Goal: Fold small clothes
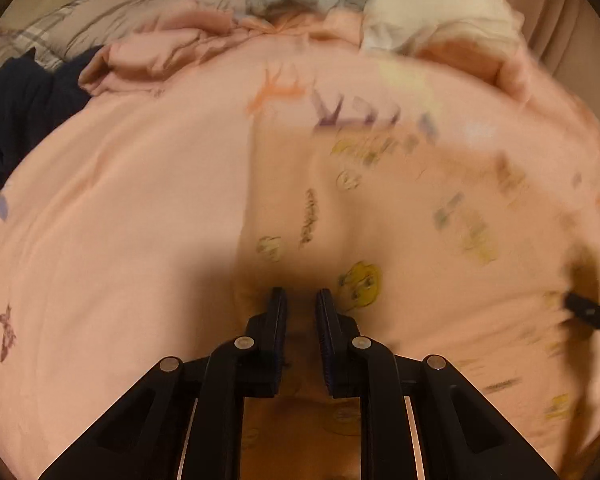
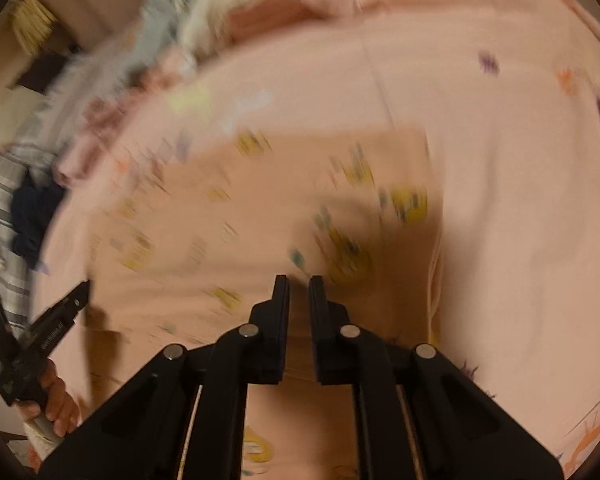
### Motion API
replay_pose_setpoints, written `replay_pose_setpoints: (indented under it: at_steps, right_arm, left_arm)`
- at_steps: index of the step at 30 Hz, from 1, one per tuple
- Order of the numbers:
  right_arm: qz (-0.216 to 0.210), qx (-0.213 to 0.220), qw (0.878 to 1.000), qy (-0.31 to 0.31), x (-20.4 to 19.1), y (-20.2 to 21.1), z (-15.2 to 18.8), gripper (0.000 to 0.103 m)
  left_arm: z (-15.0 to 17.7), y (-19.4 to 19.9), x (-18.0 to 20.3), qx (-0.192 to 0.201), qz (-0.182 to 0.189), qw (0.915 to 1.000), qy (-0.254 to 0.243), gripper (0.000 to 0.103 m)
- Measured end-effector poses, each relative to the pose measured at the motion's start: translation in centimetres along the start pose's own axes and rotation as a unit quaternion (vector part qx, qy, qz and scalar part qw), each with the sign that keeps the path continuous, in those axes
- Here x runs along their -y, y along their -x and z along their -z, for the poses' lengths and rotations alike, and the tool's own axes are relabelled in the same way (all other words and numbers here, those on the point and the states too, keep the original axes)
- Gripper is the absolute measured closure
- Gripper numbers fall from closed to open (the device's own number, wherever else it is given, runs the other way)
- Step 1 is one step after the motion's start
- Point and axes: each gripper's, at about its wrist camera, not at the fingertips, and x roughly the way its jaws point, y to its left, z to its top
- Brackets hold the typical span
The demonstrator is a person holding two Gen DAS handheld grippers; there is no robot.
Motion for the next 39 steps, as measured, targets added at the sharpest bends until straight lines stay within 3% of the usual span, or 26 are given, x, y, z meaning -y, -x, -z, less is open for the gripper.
replay_pose_setpoints:
  at_steps: [2, 6, 7, 9, 10, 12, 14, 17, 19, 21, 23, 24, 25, 26, 27, 30, 33, 36, 39]
  right_arm:
    - [-0.016, 0.021, 1.0, 0.013, 0.9, 0.7, 1.4, 0.101]
    - [-0.029, -0.002, 0.999, -0.019, 2.2, 2.1, 2.1, 0.1]
    - [-0.033, 0.007, 0.999, -0.027, 2.2, 2.6, 2.2, 0.089]
    - [-0.04, 0.028, 0.999, -0.02, 1.0, 3.4, 2.4, 0.088]
    - [-0.042, 0.025, 0.999, -0.011, 0.3, 3.2, 2.6, 0.086]
    - [-0.035, 0.006, 0.999, 0.009, -1.3, 1.7, 3.1, 0.084]
    - [-0.004, 0.007, 1.0, 0.018, -2.0, 0.6, 4.2, 0.087]
    - [0.001, 0.004, 1.0, 0.025, -1.8, 2.1, 6.8, 0.087]
    - [-0.024, -0.008, 0.999, 0.03, -1.4, 4.1, 8.8, 0.084]
    - [-0.045, -0.003, 0.999, 0.016, -0.5, 6.6, 10.8, 0.083]
    - [-0.063, 0.024, 0.998, -0.007, 1.0, 9.4, 13.1, 0.07]
    - [-0.069, 0.031, 0.997, -0.015, 1.7, 10.2, 13.9, 0.061]
    - [-0.076, 0.036, 0.996, -0.026, 2.5, 11.1, 15.1, 0.039]
    - [-0.079, 0.036, 0.996, -0.035, 3.0, 11.5, 15.9, 0.021]
    - [-0.078, 0.036, 0.995, -0.05, 3.9, 11.8, 16.9, 0.019]
    - [-0.089, 0.033, 0.99, -0.105, 6.1, 12.2, 19.7, 0.02]
    - [-0.112, 0.018, 0.978, -0.174, 8.9, 12.3, 22.9, 0.019]
    - [-0.125, 0.011, 0.968, -0.217, 10.2, 12.3, 25.7, 0.019]
    - [-0.14, 0.013, 0.963, -0.23, 10.3, 12.5, 27.5, 0.021]
  left_arm:
    - [1.0, 1.0, -0.6, 0.022, -0.001, 0.9997, -0.01, 0.085]
    - [1.8, 3.7, -1.3, 0.027, -0.023, 0.9993, -0.005, 0.085]
    - [1.8, 4.5, -1.3, 0.035, -0.013, 0.9993, -0.001, 0.084]
    - [2.6, 4.8, -0.8, 0.036, 0.022, 0.9991, -0.008, 0.084]
    - [3.2, 4.4, -0.4, 0.023, 0.02, 0.9993, -0.02, 0.084]
    - [4.6, 2.7, 0.2, -0.007, -0.007, 0.9991, -0.042, 0.084]
    - [6.4, 3.4, 0.2, 0.029, -0.023, 0.9982, -0.048, 0.084]
    - [8.4, 5.1, -0.1, 0.017, -0.038, 0.9975, -0.056, 0.084]
    - [9.5, 6.7, -0.8, 0.001, -0.021, 0.9983, -0.054, 0.084]
    - [10.6, 8.4, -2.4, -0.02, 0.004, 0.9996, -0.021, 0.084]
    - [11.6, 9.8, -4.4, -0.033, 0.034, 0.9984, 0.03, 0.082]
    - [12.7, 10.8, -6.0, -0.037, 0.062, 0.9953, 0.064, 0.074]
    - [13.4, 11.3, -7.1, -0.04, 0.081, 0.992, 0.088, 0.064]
    - [14.2, 11.8, -8.2, -0.047, 0.099, 0.9876, 0.112, 0.044]
    - [15.2, 12.1, -9.2, -0.054, 0.118, 0.9823, 0.135, 0.035]
    - [18.5, 12.9, -11.8, -0.07, 0.184, 0.9596, 0.201, 0.035]
    - [21.5, 13.1, -12.9, -0.084, 0.227, 0.9405, 0.239, 0.035]
    - [23.7, 12.9, -13.1, -0.081, 0.245, 0.9302, 0.26, 0.035]
    - [24.8, 13.5, -12.9, -0.07, 0.259, 0.9271, 0.262, 0.035]
